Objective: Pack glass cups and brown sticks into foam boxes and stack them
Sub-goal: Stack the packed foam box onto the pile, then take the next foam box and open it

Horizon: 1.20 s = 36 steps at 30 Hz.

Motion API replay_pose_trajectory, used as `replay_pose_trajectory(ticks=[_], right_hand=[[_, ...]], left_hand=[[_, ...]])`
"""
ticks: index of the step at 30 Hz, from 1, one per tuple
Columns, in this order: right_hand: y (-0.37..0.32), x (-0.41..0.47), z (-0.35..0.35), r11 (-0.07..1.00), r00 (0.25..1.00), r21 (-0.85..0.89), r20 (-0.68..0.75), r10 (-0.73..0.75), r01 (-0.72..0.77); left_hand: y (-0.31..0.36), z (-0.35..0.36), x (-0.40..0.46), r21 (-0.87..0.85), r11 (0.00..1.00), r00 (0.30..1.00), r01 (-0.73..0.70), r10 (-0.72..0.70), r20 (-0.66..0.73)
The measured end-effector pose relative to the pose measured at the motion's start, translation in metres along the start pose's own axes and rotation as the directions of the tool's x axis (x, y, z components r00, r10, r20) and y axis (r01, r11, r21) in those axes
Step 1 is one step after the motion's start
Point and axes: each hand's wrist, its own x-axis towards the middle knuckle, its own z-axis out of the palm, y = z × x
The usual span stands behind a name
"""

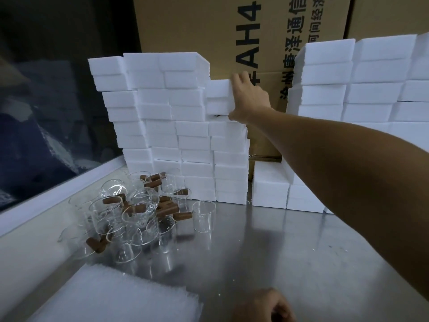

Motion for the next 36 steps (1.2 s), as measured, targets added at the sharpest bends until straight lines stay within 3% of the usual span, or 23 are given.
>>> replay_pose_trajectory(ticks=[5,8,11,16,21,25,31,36], right_hand=[[0.011,-0.027,-0.005,0.999,0.995,0.002,-0.084,-0.051,0.051],[0.023,-0.062,-0.018,0.994,0.982,0.048,-0.164,-0.089,0.098],[0.036,-0.117,-0.034,0.981,0.964,0.13,-0.243,-0.11,0.145],[0.064,-0.246,-0.061,0.938,0.939,0.309,-0.342,-0.044,0.156],[0.069,-0.369,-0.072,0.913,0.987,0.407,-0.157,0.03,0.037],[0.07,-0.416,-0.073,0.91,0.995,0.414,-0.099,0.028,0.016],[0.069,-0.433,-0.071,0.9,0.999,0.436,0.019,-0.028,0.016],[0.066,-0.432,-0.073,0.944,0.995,0.314,0.021,0.097,-0.098]], left_hand=[[0.011,0.003,-0.002,-0.05,0.995,0.996,0.084,-0.086,-0.034],[0.026,0.008,-0.01,-0.06,0.987,0.969,0.15,-0.159,-0.19],[0.025,0.015,-0.019,-0.076,0.99,0.937,0.115,-0.134,-0.324],[0.02,0.019,-0.019,-0.172,0.985,0.929,0.03,-0.091,-0.358],[0.024,0.012,-0.021,-0.417,0.908,0.823,-0.038,-0.208,-0.528],[0.026,0.004,-0.028,-0.541,0.827,0.769,-0.151,-0.246,-0.591],[0.026,0.003,-0.032,-0.553,0.806,0.786,-0.211,-0.196,-0.586],[0.03,0.005,-0.032,-0.482,0.867,0.765,-0.126,-0.224,-0.604]])
